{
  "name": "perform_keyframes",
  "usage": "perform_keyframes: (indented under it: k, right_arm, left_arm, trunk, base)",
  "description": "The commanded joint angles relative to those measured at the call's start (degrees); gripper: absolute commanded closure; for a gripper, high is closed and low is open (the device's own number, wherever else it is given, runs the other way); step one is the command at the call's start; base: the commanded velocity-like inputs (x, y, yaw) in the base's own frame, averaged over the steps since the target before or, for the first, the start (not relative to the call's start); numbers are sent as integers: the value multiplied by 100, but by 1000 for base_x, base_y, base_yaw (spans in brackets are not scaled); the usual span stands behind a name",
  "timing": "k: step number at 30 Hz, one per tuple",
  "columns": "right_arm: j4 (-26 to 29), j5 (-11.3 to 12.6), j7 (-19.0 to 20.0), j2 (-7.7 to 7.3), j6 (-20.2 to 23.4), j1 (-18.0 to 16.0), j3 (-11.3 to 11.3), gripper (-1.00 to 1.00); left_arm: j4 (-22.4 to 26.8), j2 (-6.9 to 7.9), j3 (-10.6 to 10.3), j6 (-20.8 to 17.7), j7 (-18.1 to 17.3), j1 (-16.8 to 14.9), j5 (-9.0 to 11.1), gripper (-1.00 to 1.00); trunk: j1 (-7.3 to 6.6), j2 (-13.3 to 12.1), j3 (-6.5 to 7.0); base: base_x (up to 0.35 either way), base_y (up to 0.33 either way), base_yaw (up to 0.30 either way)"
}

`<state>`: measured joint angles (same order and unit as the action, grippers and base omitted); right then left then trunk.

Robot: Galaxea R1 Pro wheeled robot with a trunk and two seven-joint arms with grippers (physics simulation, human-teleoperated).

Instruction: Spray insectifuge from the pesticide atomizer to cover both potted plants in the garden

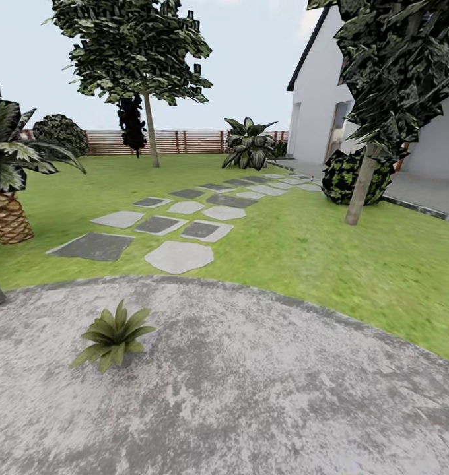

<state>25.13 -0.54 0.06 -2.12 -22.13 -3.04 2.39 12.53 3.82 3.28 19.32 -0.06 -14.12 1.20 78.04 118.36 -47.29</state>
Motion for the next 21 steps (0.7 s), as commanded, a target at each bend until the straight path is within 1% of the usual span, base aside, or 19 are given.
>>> perform_keyframes:
  k: [1,6,12,21]
  right_arm:
    - [-7,-11,3,1,-19,-4,8,-100]
    - [-8,-16,10,1,-19,-4,6,-100]
    - [-8,-16,3,1,-19,-4,7,-100]
    - [-8,-16,3,1,-19,-4,7,-100]
  left_arm:
    - [-5,-1,14,19,-3,-3,12,-100]
    - [-5,1,14,19,-3,-3,14,-100]
    - [3,-11,19,19,-3,-3,12,-100]
    - [4,-13,23,19,-3,-3,12,-100]
  trunk:
    - [2,2,-5]
    - [2,2,-5]
    - [2,2,-5]
    - [2,2,-5]
  base:
    - [285,-165,-1]
    - [273,-161,0]
    - [105,-32,0]
    - [312,-1,0]
